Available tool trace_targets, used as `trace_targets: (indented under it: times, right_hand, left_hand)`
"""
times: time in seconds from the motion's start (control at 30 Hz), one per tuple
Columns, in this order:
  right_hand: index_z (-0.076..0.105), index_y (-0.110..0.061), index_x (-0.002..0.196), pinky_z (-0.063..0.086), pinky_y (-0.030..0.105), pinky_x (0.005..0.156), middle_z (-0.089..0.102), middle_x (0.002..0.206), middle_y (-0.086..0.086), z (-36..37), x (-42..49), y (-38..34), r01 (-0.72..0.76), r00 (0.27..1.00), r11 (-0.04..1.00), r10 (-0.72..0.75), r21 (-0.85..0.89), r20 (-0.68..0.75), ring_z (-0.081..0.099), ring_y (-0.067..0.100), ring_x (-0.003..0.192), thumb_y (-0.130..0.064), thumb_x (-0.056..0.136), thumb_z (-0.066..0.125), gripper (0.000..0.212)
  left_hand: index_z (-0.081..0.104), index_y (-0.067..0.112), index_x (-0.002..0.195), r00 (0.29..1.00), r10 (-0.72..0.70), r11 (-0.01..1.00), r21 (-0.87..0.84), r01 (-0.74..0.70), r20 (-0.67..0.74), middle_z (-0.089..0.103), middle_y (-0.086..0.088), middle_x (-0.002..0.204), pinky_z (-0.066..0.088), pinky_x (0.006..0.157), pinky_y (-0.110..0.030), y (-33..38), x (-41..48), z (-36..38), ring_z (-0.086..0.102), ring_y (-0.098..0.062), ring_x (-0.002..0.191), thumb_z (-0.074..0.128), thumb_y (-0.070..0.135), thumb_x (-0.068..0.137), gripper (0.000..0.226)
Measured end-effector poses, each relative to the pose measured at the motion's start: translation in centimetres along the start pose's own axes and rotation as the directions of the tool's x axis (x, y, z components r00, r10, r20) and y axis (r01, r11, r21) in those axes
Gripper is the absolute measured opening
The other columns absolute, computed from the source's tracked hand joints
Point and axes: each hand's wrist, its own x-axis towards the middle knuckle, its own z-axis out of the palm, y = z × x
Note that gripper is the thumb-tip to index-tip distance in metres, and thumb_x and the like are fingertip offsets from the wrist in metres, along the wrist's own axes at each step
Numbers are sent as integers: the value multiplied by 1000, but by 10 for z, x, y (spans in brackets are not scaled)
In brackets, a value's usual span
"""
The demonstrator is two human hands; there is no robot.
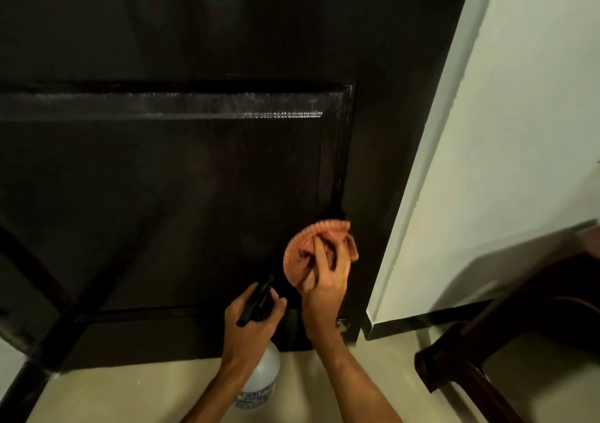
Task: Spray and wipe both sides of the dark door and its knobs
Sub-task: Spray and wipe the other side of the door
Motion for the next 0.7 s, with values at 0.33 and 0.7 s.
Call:
trace_targets:
  times: [0.33, 0.7]
  right_hand:
    - [71, -8, 124, 37, 23, 114, 45, 140, 12, -15, 65, -33, 65, 980, 992, -44, 108, -192, 47, 26, 130, -11, 95, 60, 31]
    - [56, -7, 134, 46, 34, 98, 48, 127, 13, -35, 67, -13, -518, 660, 658, 714, 546, -235, 58, 29, 111, -2, 100, 55, 34]
  left_hand:
    - [73, 11, 83, 995, 98, 995, -20, -98, 6, 72, 1, 71, 53, 60, -16, 32, 12, 0, 67, -8, 61, 82, 4, 85, 11]
    - [71, 9, 78, 988, 139, 990, -10, -139, 70, 65, 1, 62, 48, 53, -16, 40, 5, 20, 59, -7, 53, 80, 3, 86, 14]
